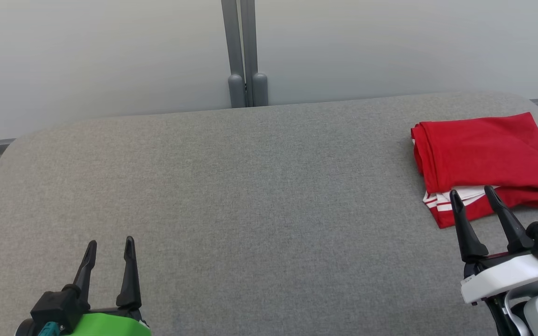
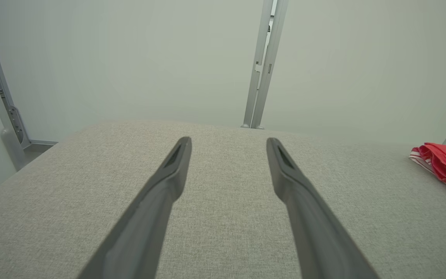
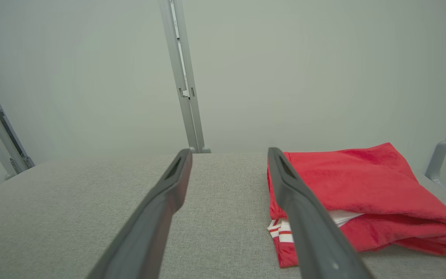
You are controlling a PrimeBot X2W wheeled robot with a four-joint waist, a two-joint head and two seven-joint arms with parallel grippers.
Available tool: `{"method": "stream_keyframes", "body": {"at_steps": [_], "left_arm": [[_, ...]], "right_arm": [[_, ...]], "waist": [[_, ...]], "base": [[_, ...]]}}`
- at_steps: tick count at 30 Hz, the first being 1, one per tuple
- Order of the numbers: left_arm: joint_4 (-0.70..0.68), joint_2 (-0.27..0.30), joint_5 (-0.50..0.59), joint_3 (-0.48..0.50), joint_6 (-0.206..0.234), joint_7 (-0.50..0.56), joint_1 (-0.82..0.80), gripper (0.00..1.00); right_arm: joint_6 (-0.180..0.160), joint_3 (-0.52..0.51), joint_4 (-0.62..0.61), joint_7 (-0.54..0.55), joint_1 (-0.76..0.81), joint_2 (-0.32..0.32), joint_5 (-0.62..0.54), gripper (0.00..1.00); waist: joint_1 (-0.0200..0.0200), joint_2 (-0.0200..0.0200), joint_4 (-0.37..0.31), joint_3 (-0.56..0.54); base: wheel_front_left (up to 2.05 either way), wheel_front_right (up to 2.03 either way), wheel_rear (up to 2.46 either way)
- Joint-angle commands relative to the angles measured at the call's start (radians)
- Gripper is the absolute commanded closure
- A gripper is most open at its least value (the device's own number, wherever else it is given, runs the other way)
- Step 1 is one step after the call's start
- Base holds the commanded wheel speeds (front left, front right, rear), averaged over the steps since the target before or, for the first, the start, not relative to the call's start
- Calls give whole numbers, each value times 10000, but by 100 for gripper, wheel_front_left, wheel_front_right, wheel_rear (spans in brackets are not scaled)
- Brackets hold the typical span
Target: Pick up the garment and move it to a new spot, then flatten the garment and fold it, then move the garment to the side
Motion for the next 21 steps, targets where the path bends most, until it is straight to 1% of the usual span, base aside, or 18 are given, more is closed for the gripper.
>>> {"method": "stream_keyframes", "body": {"at_steps": [1, 21], "left_arm": [[17, -13, 40, 56, -42, -28, 60, 0], [105, -148, 386, 118, -107, -28, -159, 0]], "right_arm": [[-5, 18, -10, -15, 94, 26, -42, 0], [-5, 266, 395, -16, -249, -7, 64, 0]], "waist": [[1, 0, -17, 0], [1, 0, -67, 69]], "base": [[0, 0, 0], [0, 0, 0]]}}
